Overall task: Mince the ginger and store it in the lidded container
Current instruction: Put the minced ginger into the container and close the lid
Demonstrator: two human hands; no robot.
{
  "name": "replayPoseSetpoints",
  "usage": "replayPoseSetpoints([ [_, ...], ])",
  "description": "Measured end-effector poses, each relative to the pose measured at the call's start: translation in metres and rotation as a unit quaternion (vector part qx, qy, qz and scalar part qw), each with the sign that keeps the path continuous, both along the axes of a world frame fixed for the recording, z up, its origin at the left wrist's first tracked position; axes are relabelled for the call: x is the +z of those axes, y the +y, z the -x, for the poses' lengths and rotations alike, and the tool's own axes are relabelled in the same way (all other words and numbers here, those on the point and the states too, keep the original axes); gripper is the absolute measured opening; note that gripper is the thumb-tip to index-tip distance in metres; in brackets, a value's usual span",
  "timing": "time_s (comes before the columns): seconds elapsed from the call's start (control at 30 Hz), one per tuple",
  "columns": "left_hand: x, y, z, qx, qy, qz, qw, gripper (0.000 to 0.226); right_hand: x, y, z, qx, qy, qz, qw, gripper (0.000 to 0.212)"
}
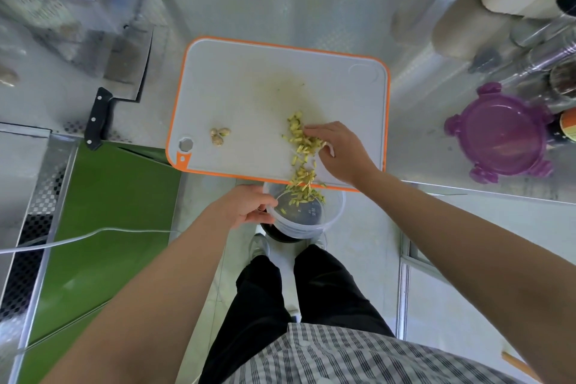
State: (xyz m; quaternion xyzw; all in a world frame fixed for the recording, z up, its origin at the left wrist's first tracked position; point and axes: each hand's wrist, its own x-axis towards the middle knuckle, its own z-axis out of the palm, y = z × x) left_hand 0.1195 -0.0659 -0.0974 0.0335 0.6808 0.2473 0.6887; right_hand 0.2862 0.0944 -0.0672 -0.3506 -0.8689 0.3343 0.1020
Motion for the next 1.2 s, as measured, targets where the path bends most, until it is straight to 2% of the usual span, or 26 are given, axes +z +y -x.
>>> replayPoseSetpoints([
  [0.23,0.004,0.000,-0.003,0.010,0.014,0.008,1.000,0.019,0.005,-0.041,-0.025,0.039,0.020,0.010,0.999,0.043],
  [0.4,0.006,0.000,-0.006,0.014,0.017,0.012,1.000,0.019,0.011,-0.059,-0.036,0.086,0.022,0.032,0.996,0.045],
  [0.53,0.004,0.001,-0.005,0.013,0.015,0.011,1.000,0.023,0.018,-0.042,-0.025,0.020,0.064,0.022,0.998,0.043],
  [0.63,0.003,0.002,-0.003,0.018,0.010,0.010,1.000,0.026,0.018,-0.018,-0.009,-0.002,0.026,0.016,1.000,0.051],
  [0.73,0.002,0.004,-0.001,0.016,0.005,0.006,1.000,0.028,0.010,0.004,0.008,0.005,-0.049,0.019,0.999,0.066],
  [0.8,0.002,0.006,0.000,0.007,0.003,-0.002,1.000,0.027,0.006,0.008,0.017,0.013,-0.098,0.015,0.995,0.068],
  [0.9,0.001,0.008,0.001,-0.004,0.006,-0.005,1.000,0.027,0.007,-0.001,0.015,0.039,-0.053,0.001,0.998,0.057],
  [1.0,0.001,0.008,0.004,-0.012,0.005,-0.001,1.000,0.026,0.009,0.000,0.009,0.015,0.006,0.018,1.000,0.051],
  [1.1,0.003,0.009,0.006,-0.016,0.004,0.000,1.000,0.025,0.012,0.005,0.015,0.021,0.001,-0.006,1.000,0.053],
  [1.2,0.005,0.011,0.006,-0.016,0.006,-0.002,1.000,0.022,0.014,0.007,0.022,0.024,-0.004,0.017,1.000,0.049],
])
